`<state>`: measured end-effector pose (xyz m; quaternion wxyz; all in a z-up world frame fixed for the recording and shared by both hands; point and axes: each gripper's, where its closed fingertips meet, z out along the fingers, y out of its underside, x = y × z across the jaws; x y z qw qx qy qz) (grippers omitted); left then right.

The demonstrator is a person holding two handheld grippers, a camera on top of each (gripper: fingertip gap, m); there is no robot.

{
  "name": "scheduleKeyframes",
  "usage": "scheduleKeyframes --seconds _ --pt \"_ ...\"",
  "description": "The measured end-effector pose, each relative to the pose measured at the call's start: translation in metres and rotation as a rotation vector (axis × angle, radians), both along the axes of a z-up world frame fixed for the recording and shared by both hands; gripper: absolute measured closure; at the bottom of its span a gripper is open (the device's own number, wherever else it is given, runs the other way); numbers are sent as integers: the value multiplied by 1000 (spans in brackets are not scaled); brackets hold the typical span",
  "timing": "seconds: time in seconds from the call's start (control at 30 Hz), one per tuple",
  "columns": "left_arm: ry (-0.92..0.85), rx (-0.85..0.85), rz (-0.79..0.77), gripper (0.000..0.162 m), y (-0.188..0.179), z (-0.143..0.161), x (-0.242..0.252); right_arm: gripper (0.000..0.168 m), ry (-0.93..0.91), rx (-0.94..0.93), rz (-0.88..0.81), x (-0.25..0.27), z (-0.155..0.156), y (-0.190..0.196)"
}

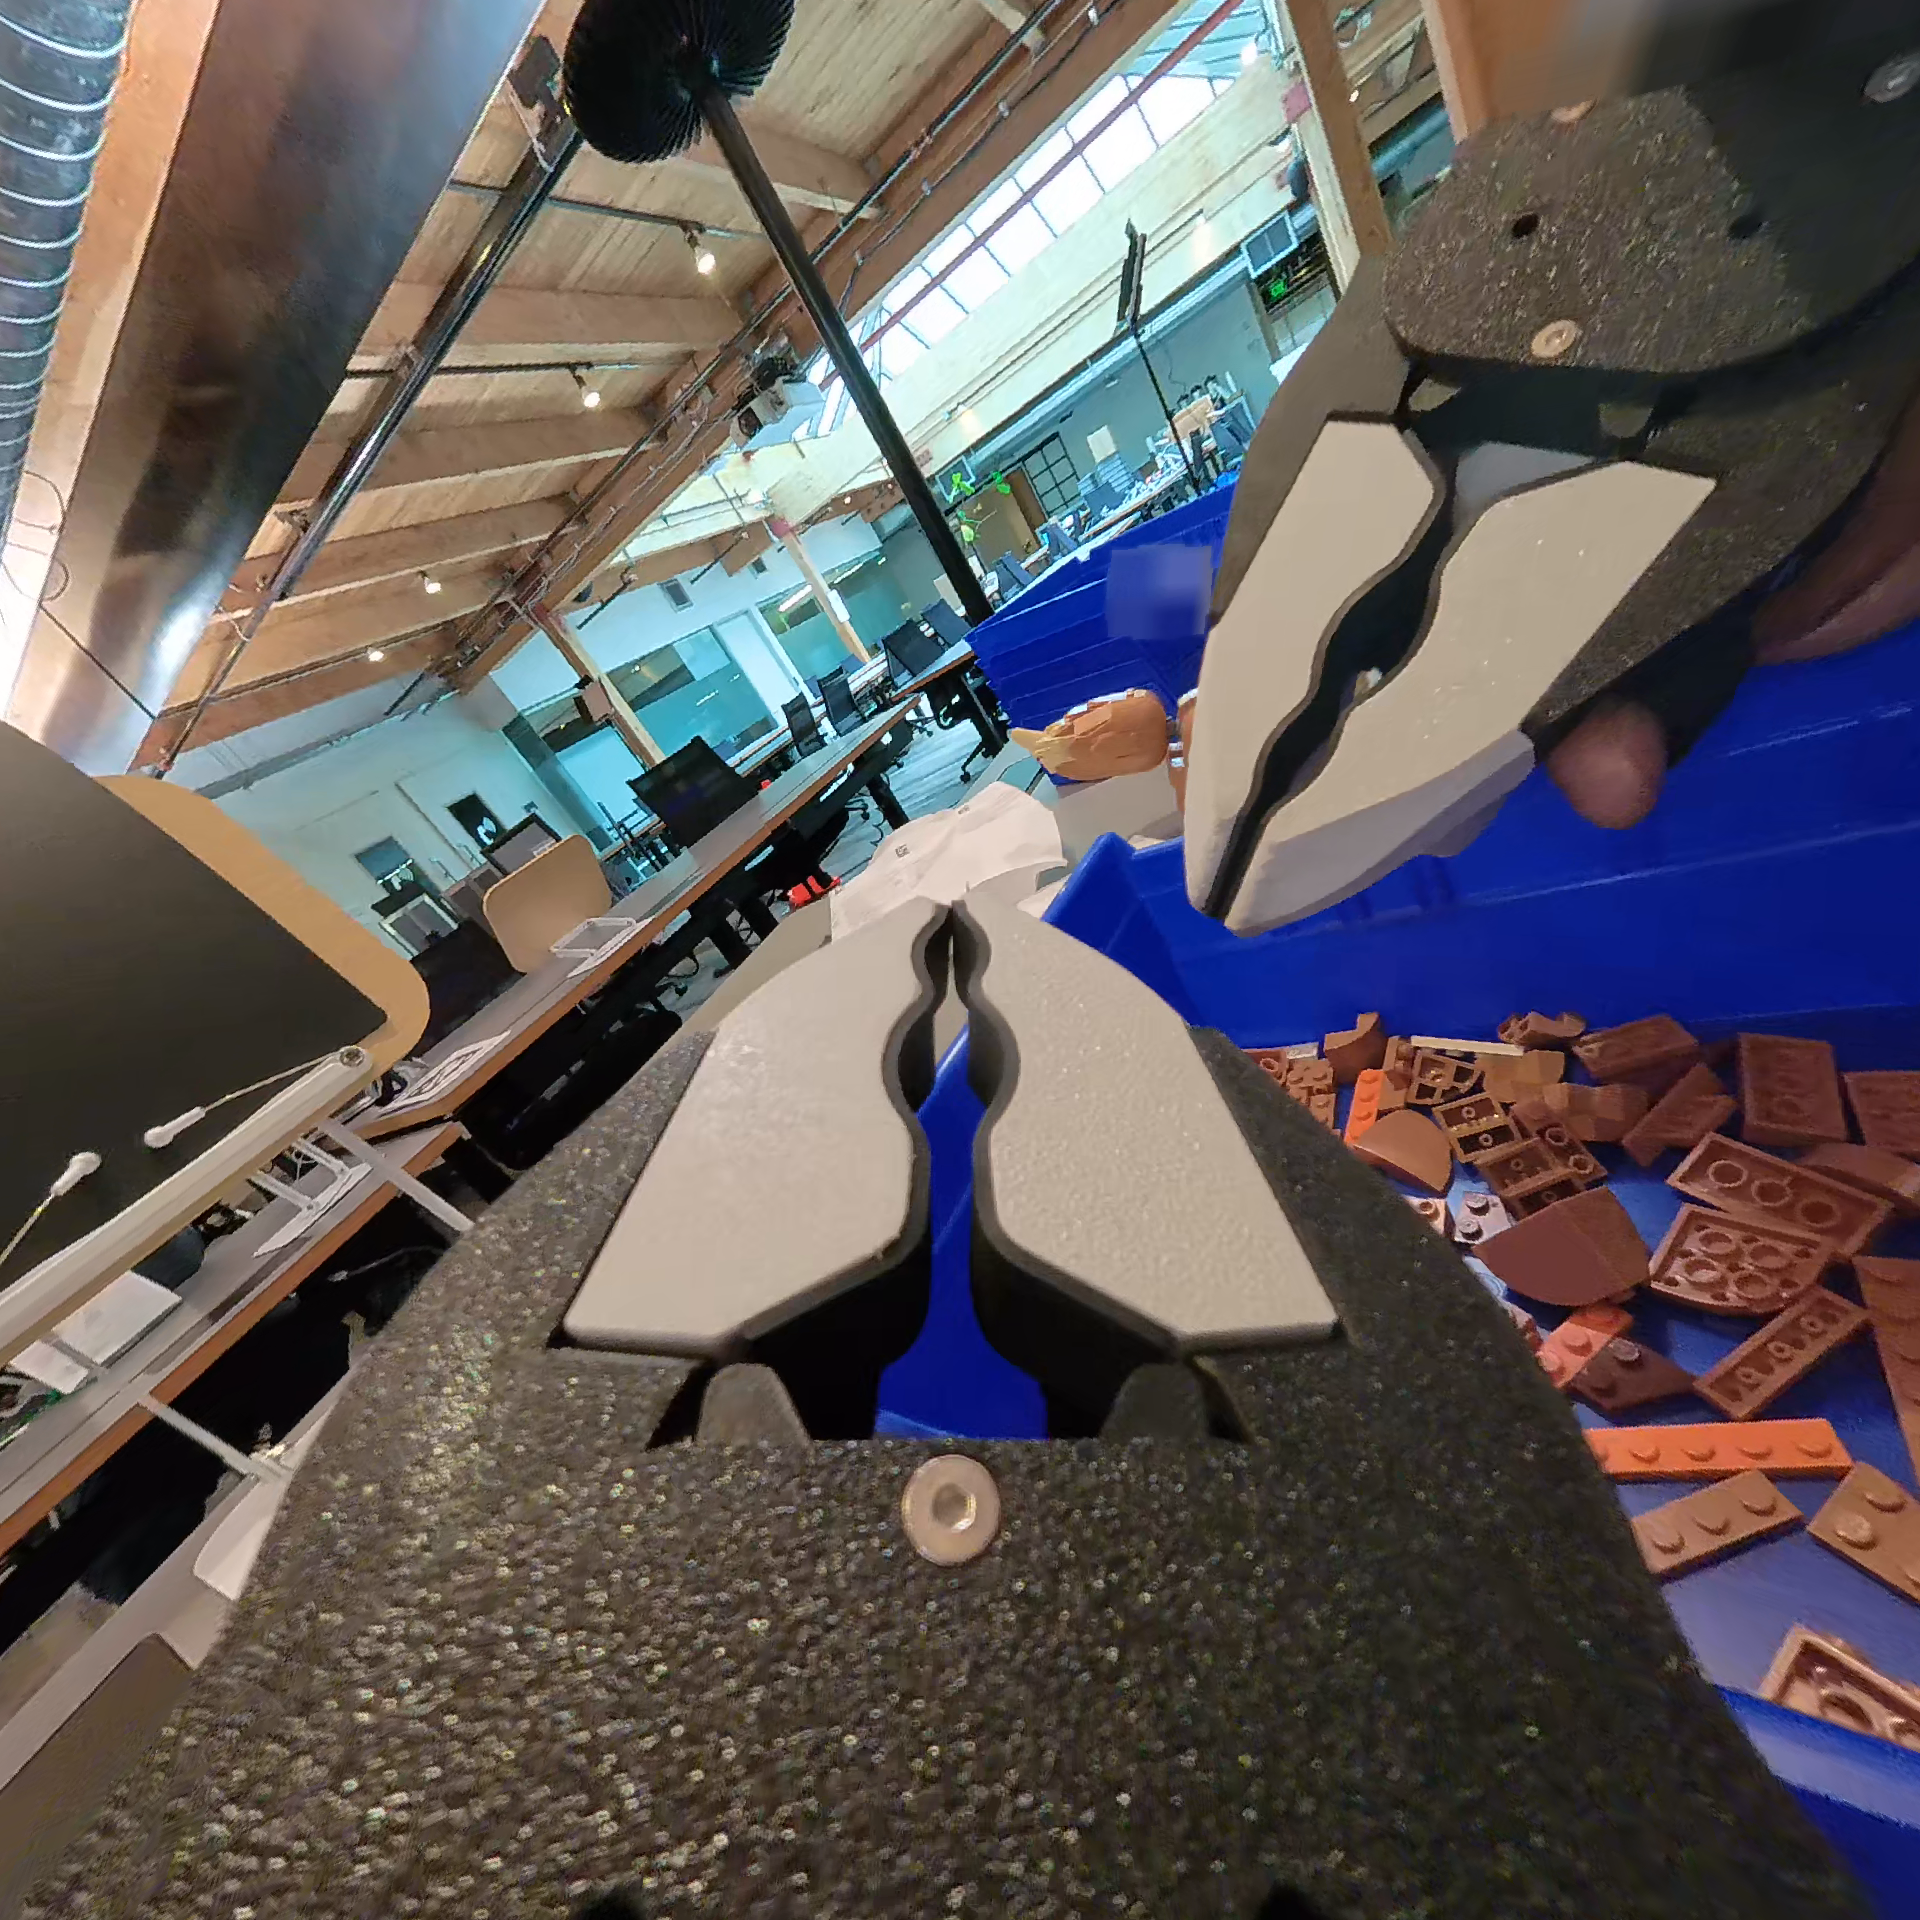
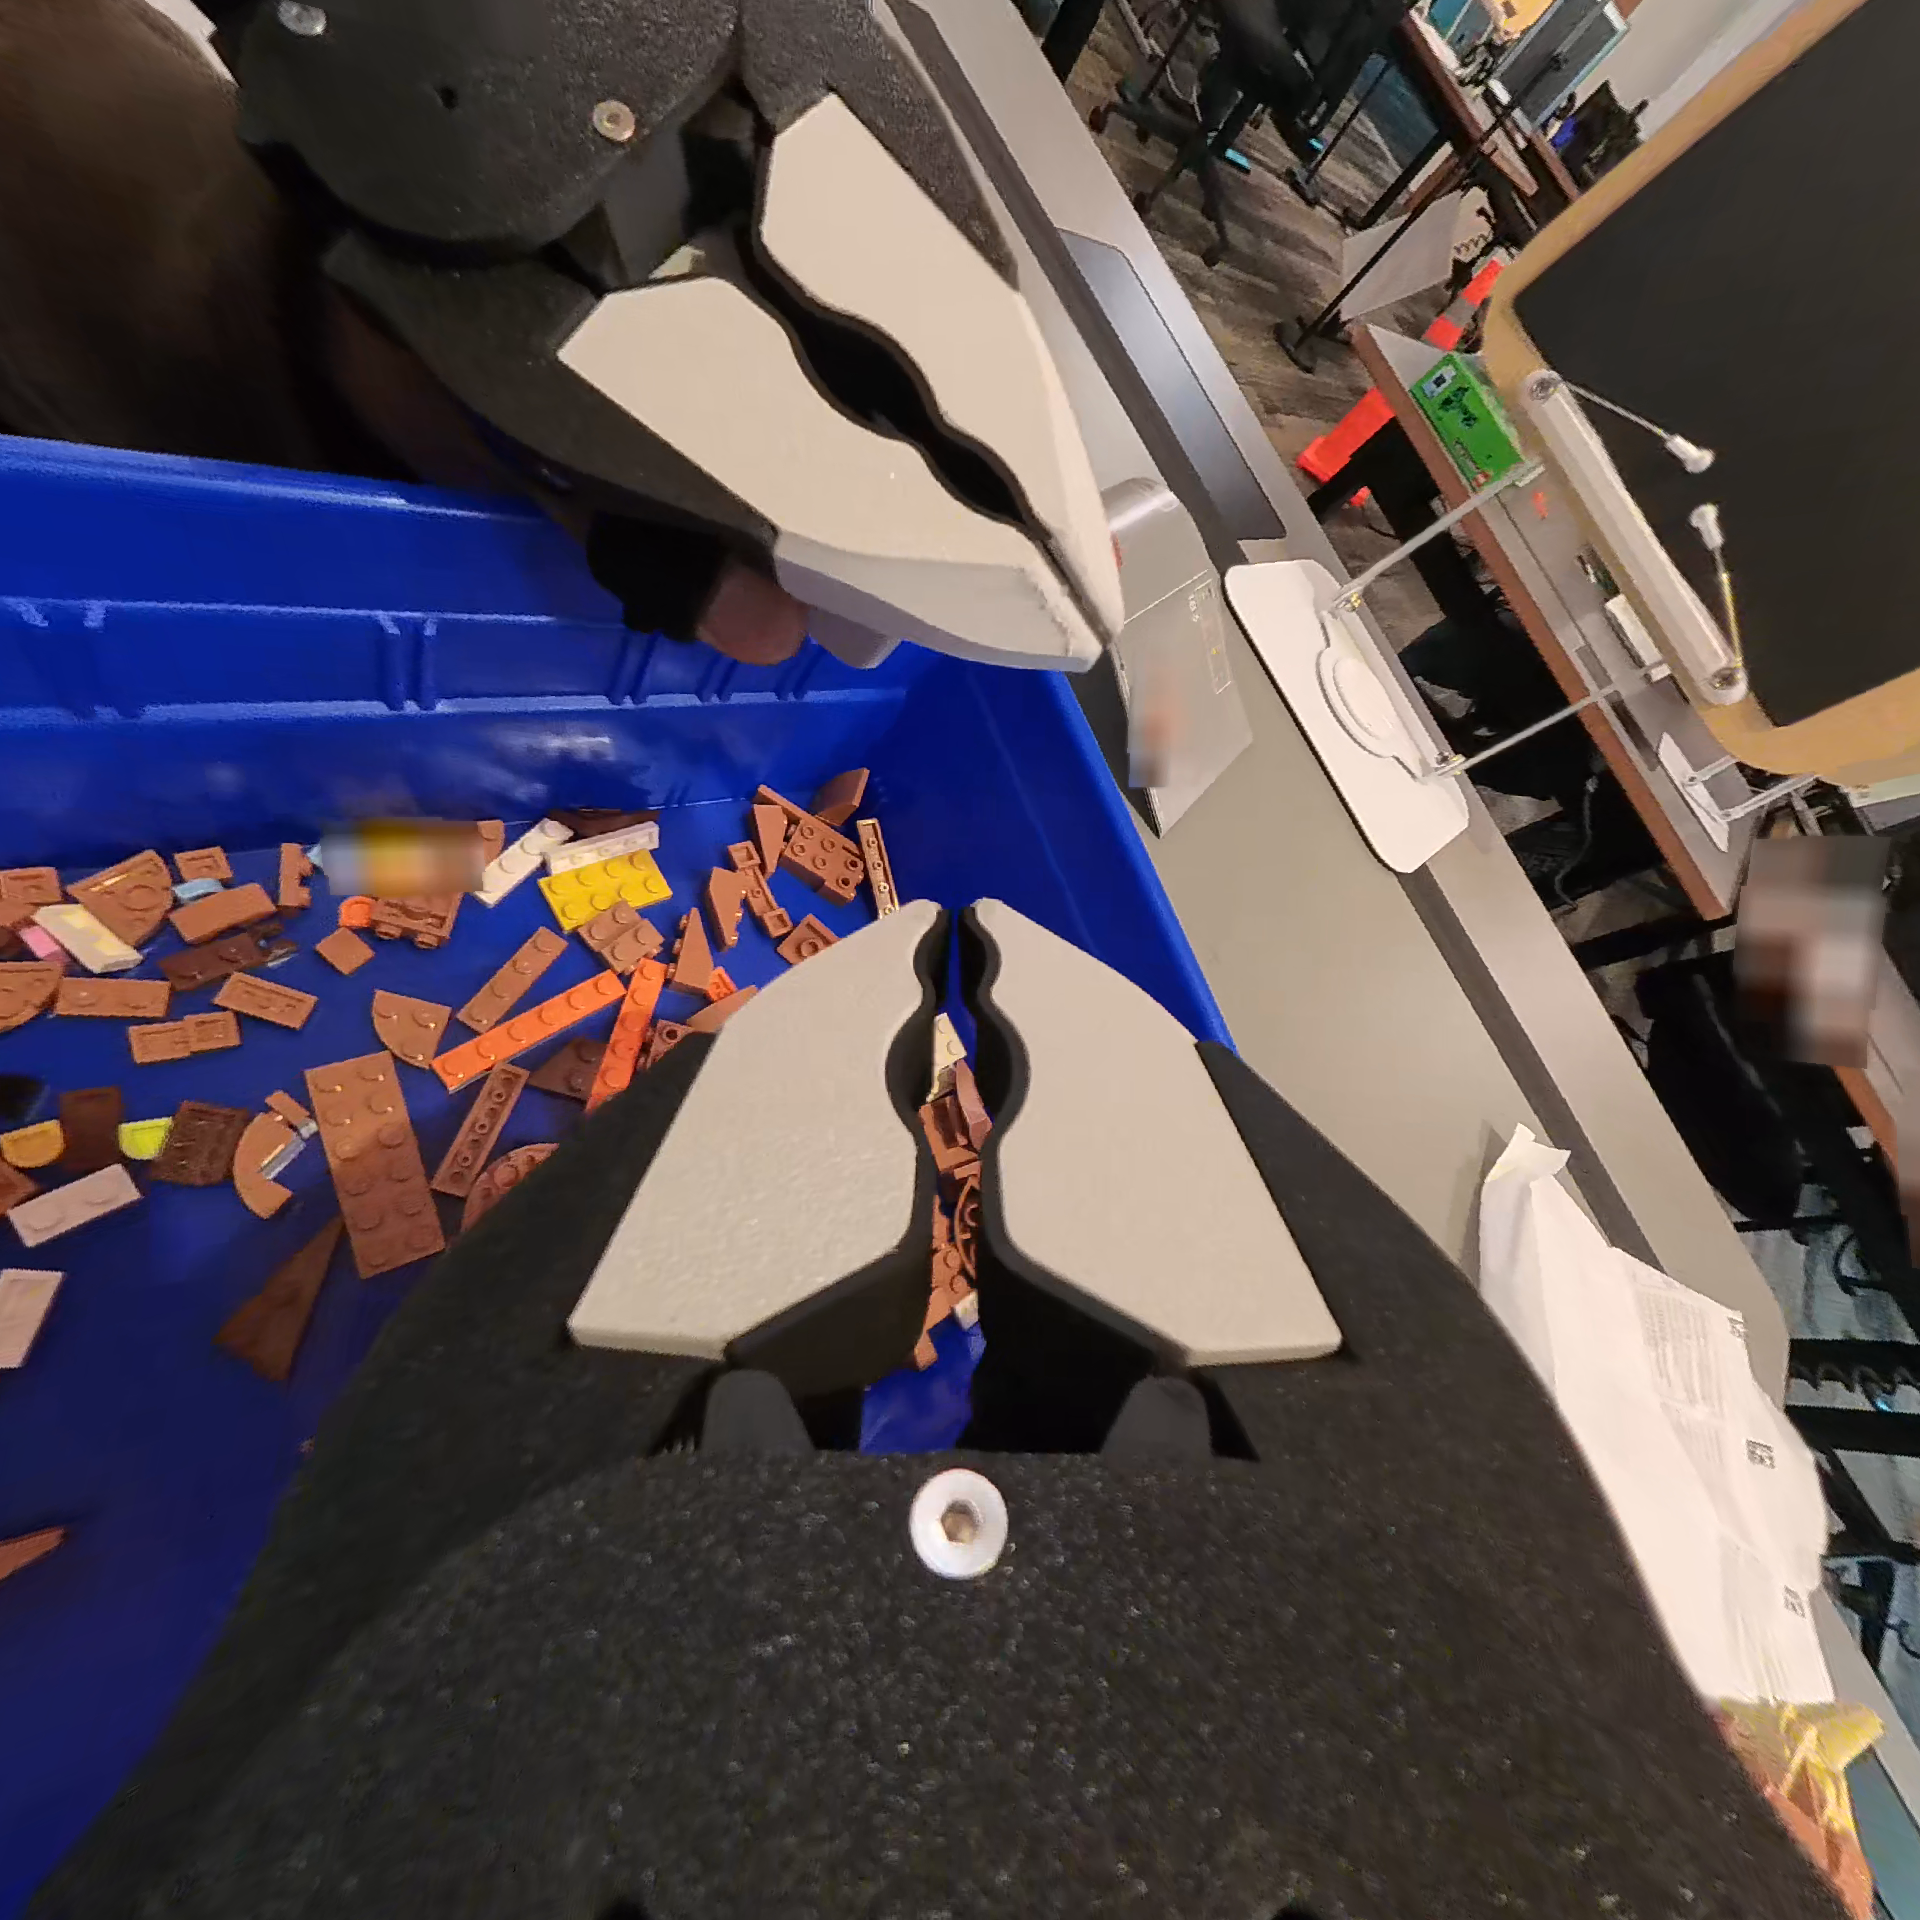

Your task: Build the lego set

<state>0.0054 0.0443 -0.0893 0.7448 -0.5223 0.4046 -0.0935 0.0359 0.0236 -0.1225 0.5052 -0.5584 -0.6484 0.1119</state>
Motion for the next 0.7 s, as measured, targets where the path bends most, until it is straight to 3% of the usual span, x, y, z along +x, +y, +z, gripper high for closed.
scheduleKeyframes --seconds 0.03,0.27,0.7 --pt "-3 4 -4 162 -1 1 0 168 3 7 -5 0 0 -1" --pt "-2 32 -11 162 -5 3 2 168 103 5 -39 6 11 3" --pt "-15 32 -22 162 -6 3 3 168 118 -19 -52 6 11 6"
